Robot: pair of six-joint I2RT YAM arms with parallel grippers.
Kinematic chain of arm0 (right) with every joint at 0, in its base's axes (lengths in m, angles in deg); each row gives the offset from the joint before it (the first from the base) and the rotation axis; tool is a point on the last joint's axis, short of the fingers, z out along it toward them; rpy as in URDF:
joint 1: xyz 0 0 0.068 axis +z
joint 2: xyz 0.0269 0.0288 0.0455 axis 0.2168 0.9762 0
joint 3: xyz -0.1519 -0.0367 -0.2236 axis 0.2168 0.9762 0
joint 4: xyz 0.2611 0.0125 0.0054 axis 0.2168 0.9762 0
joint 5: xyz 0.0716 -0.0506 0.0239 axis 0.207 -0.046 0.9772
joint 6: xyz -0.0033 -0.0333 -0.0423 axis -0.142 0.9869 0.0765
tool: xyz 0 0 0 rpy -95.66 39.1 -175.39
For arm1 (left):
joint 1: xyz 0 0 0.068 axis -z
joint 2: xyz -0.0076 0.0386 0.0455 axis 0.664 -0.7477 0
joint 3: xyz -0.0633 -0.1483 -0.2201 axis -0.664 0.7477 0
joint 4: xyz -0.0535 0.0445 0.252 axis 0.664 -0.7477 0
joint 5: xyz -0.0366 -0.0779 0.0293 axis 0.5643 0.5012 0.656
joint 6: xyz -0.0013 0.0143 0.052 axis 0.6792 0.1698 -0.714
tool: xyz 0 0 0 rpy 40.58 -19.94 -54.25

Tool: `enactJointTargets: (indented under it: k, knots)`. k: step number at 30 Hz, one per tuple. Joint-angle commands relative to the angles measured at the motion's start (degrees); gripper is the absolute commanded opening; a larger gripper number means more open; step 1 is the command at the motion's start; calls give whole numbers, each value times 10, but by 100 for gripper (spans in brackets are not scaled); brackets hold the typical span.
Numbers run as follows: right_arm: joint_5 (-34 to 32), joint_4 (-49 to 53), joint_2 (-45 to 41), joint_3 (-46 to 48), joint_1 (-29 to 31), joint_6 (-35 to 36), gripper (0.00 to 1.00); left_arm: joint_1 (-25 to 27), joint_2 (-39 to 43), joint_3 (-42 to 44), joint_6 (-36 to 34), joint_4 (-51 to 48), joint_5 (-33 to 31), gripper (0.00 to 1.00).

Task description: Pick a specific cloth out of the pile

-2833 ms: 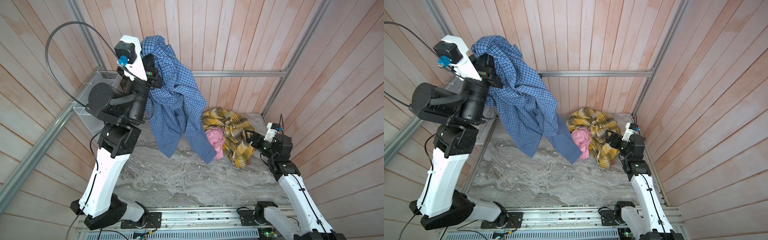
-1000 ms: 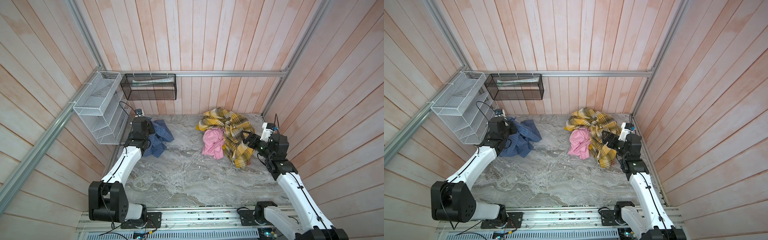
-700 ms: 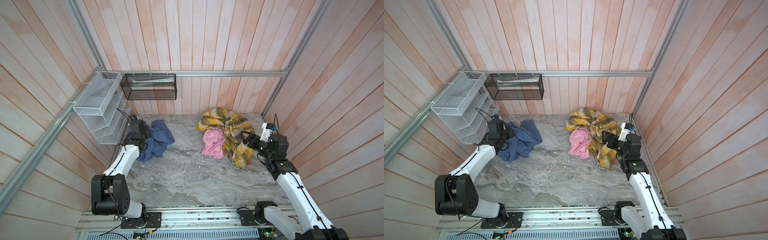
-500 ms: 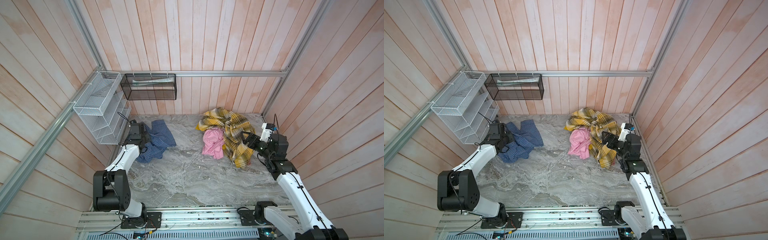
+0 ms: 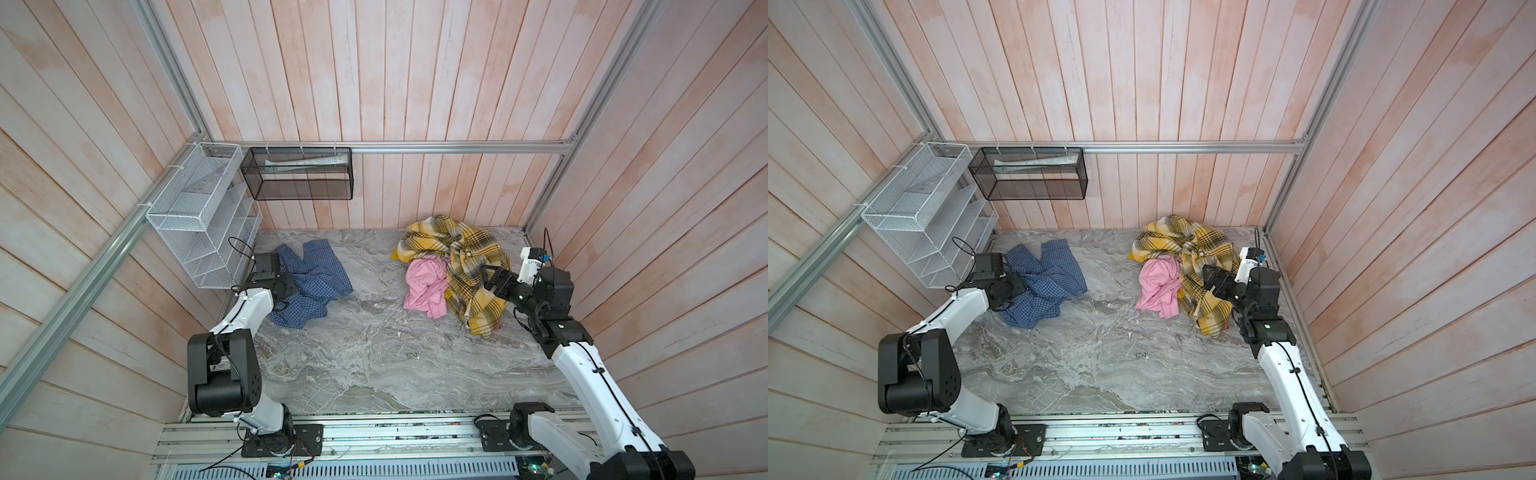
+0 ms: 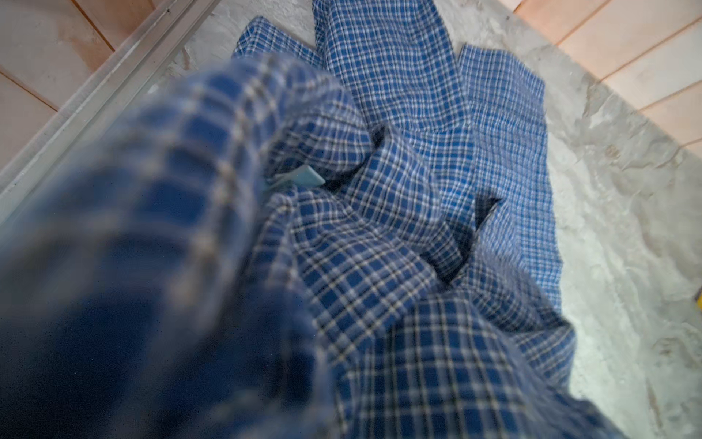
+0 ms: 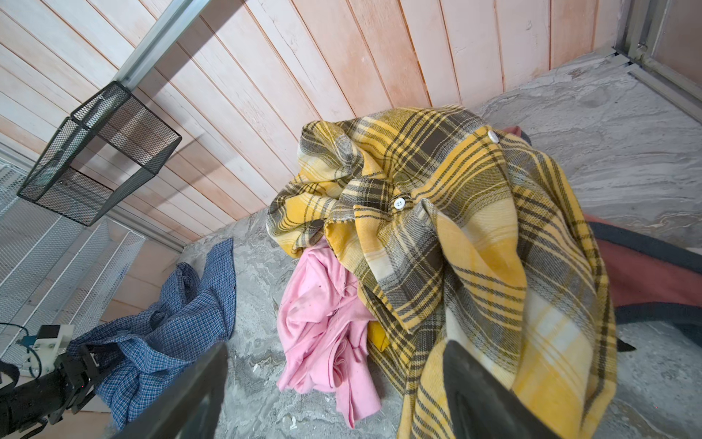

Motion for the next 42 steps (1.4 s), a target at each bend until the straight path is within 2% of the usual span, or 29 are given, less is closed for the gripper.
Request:
enactJointTargets:
  k: [1,2,3,4,10,14,18,20,26,29,31,36,38,42]
  knots:
    - [-1,-9,10,6,1,12,89,3,34,14,17,-36,5,75]
    - [-1,-10,12,5,1,12,88,4,41,12,20,-38,12,75]
    - [0,-12,15,3,1,14,89,6,49,10,24,-42,17,83]
    - [1,-14,18,3,1,14,89,9,56,7,26,-45,18,85]
    - [14,-25,32,-1,2,13,89,21,100,-13,37,-67,13,87]
    - [13,-25,34,-1,2,17,89,27,122,-33,33,-97,-31,87]
    - [14,-30,38,-1,2,14,89,69,123,-73,-6,-98,-100,87]
    - [16,-32,40,-4,1,12,89,86,103,-103,-28,-93,-114,87]
    - [8,-12,32,-10,1,21,89,110,2,-210,-84,-99,-111,87]
    - [-4,-5,21,-5,2,20,89,114,-45,-226,-124,-82,-74,87]
    - [-6,-7,20,-2,1,17,89,116,-95,-258,-147,-83,-47,87]
    - [-1,2,25,-13,1,10,89,118,-235,-389,-180,-111,-29,87]
    - [-5,11,23,-17,1,10,89,120,-289,-442,-187,-117,-33,87]
    - [-16,26,15,-22,1,11,89,123,-406,-573,-203,-173,-81,87]
